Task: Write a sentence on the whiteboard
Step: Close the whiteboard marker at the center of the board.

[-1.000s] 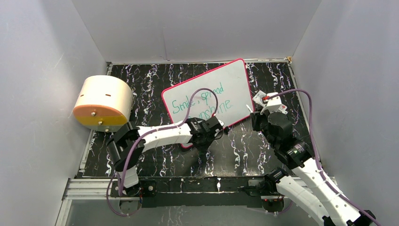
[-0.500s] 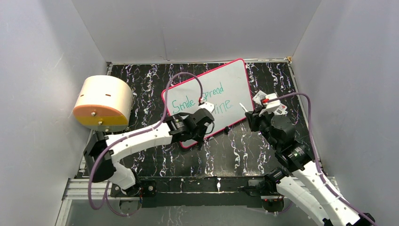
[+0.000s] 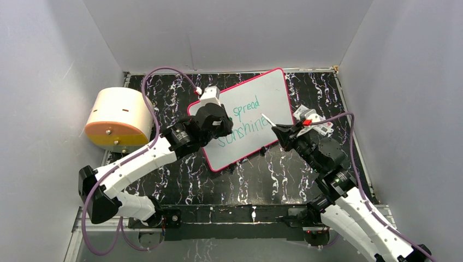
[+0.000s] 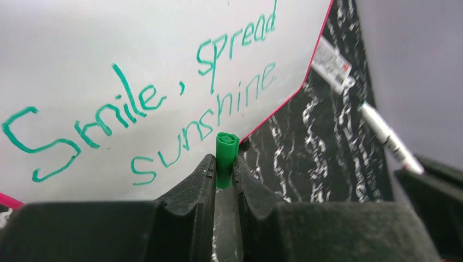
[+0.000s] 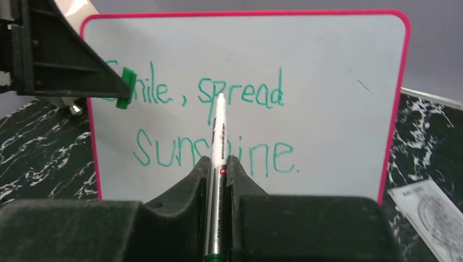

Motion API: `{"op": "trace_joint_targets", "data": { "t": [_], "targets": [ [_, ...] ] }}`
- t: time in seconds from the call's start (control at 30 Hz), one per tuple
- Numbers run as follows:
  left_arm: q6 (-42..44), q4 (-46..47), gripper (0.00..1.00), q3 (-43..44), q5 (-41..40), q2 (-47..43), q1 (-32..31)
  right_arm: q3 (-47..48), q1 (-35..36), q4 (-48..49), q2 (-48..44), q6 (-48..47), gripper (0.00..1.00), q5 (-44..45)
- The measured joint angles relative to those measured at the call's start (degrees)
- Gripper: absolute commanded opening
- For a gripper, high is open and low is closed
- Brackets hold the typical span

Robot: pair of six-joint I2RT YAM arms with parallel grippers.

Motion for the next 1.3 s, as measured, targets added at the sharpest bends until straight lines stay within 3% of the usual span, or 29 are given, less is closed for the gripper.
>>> {"op": "trace_joint_targets", "data": {
  "t": [0.5,0.73,1.3],
  "targets": [
    [-20.9,9.7,0.0,-1.4,-7.1,-5.4,2.1,-4.3,0.0,20.3,5.8,0.7,0.0,-10.4],
    [-27.9,12.3,0.0,-1.6,-5.7,-5.6,4.1,-6.4,0.0,28.2,7.0,1.8,0.0,-13.6],
    [-33.2,17.7,0.0,-3.3,2.3,-3.4,5.2,-7.2,0.0,37.3,11.5,3.6,0.0,-16.3]
  ]
}}
